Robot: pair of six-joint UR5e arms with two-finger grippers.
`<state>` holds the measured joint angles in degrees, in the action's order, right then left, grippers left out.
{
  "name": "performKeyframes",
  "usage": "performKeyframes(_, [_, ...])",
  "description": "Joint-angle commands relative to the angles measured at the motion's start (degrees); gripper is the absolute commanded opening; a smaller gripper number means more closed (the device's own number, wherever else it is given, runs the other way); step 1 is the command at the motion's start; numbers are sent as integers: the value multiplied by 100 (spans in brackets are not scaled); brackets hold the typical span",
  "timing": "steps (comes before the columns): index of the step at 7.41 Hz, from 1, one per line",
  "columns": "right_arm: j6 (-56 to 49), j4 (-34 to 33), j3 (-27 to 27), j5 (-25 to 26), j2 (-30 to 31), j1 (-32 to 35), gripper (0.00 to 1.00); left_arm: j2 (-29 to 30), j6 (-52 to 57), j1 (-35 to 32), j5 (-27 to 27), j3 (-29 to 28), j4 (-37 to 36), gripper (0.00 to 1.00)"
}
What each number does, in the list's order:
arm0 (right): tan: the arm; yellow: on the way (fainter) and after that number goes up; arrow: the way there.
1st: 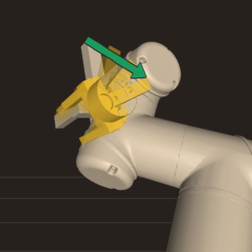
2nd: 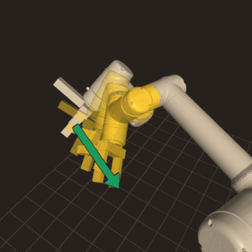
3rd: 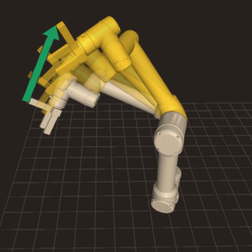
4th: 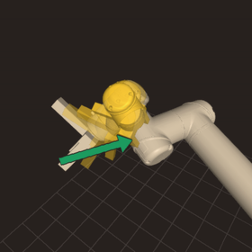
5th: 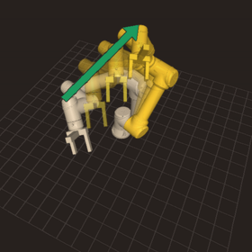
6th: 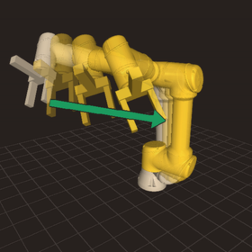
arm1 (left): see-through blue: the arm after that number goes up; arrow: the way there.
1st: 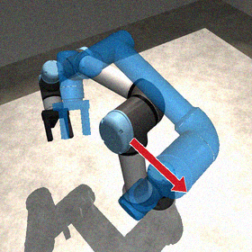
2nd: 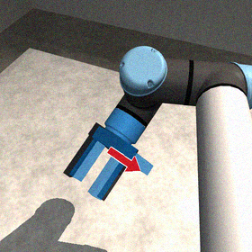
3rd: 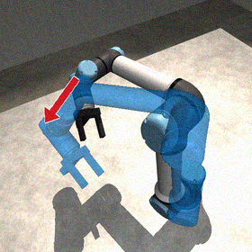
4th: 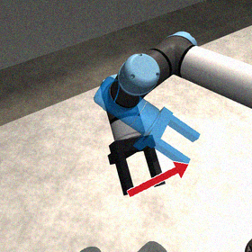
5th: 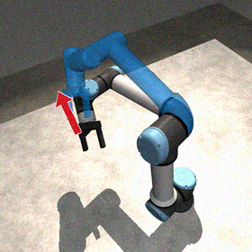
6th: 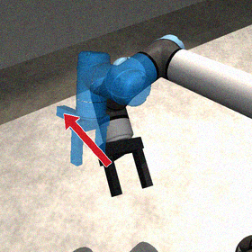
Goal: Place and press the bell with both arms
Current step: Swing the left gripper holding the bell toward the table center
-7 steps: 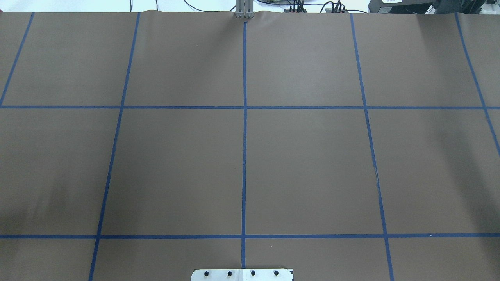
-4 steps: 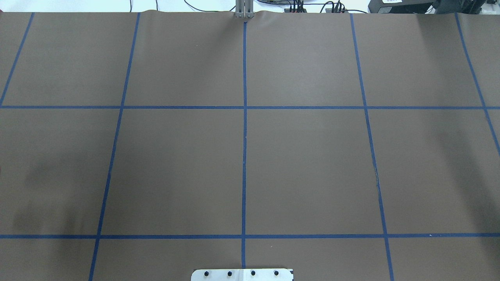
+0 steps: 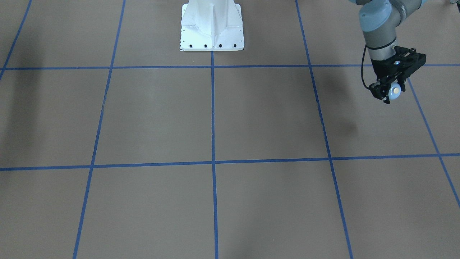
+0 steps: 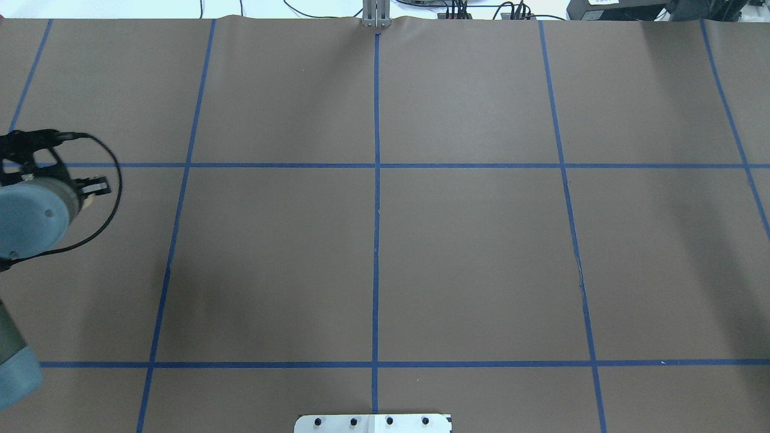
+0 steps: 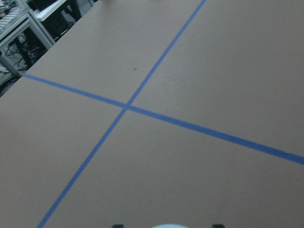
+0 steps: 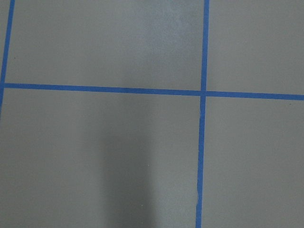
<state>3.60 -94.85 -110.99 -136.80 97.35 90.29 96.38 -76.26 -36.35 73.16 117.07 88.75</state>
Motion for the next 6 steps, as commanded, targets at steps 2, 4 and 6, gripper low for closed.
performKeyframes(2, [-26,1,51,-22,-75,-38,100,2045,1679,32,-83,-786,831,0])
performKeyframes(4, [44,1,59,-13,-320,-73,100,2367,2218,67,-48,-1640,1983,0])
performKeyframes(6, [44,19,60,-31,-305,-82,100,3023,2379,251,-48,-2788,3335,0])
